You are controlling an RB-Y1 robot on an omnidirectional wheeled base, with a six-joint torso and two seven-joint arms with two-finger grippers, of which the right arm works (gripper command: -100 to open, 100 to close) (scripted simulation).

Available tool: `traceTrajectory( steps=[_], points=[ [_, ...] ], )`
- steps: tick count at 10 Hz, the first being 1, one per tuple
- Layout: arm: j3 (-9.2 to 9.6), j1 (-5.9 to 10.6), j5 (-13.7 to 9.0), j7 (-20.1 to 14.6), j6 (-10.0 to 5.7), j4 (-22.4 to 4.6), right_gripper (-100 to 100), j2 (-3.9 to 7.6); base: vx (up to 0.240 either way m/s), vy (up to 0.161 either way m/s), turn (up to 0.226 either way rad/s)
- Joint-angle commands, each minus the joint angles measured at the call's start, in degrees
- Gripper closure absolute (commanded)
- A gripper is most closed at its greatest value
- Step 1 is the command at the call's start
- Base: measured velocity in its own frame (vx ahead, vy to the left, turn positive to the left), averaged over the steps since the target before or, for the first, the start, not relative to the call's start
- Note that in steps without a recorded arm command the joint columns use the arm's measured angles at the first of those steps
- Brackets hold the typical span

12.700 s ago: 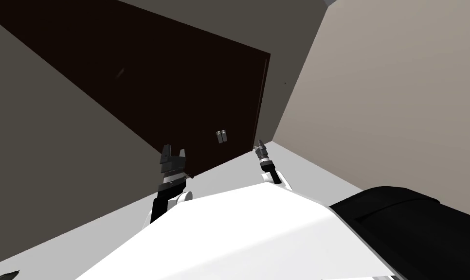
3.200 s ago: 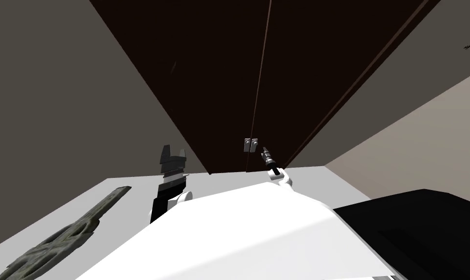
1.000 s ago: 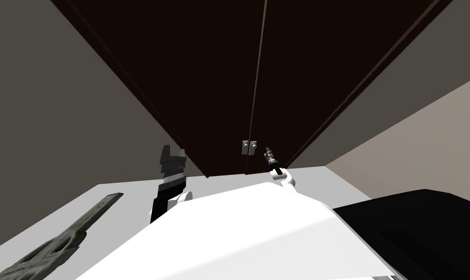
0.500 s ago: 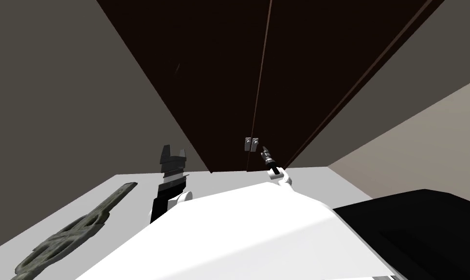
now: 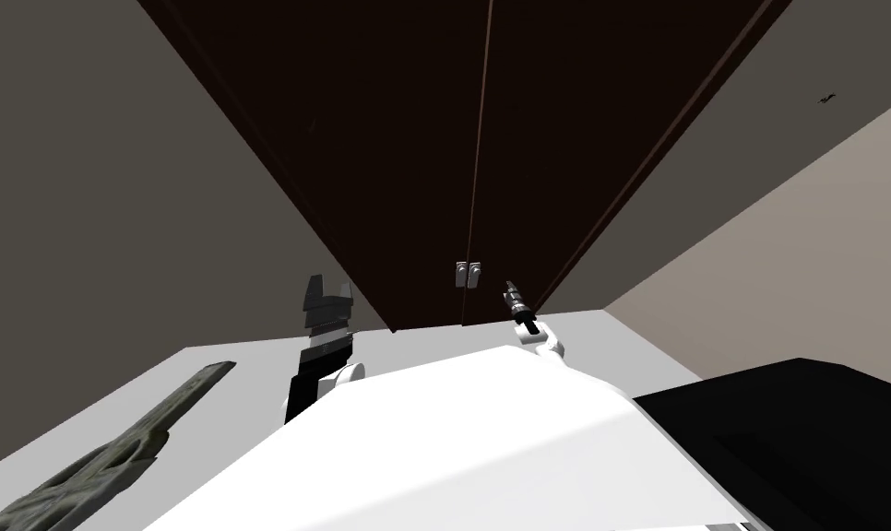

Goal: Pull the door open

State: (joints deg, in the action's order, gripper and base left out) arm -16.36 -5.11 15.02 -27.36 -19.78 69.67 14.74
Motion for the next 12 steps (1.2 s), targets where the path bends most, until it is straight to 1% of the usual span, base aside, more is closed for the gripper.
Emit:
traceTrajectory(
  steps=[1, 3, 5, 7, 8, 9, 12],
  points=[
    [-0.50, -0.02, -0.1, 0.5, 0.27, -0.1, -100, -0.19, 0.139, -0.096, -0.008],
    [-0.23, 0.66, -0.1, 0.8, 0.09, -0.3, -100, -0.58, 0.176, -0.026, 0.054],
    [0.70, 1.73, 0.1, 0.9, -0.21, -0.1, -100, -1.30, 0.190, 0.024, 0.112],
    [1.94, 2.92, 0.2, 1.0, -0.53, 0.2, -100, -2.14, 0.195, 0.075, 0.130],
    [1.62, 2.20, 0.3, 1.0, -0.06, 0.8, -100, -2.15, 0.094, 0.043, 0.033],
    [1.62, 2.20, 0.3, 1.0, -0.06, 0.8, 100, -2.15, -0.013, -0.005, -0.030],
    [1.62, 2.20, 0.3, 1.0, -0.06, 0.8, 100, -2.15, -0.031, -0.015, -0.001]
  ],
)
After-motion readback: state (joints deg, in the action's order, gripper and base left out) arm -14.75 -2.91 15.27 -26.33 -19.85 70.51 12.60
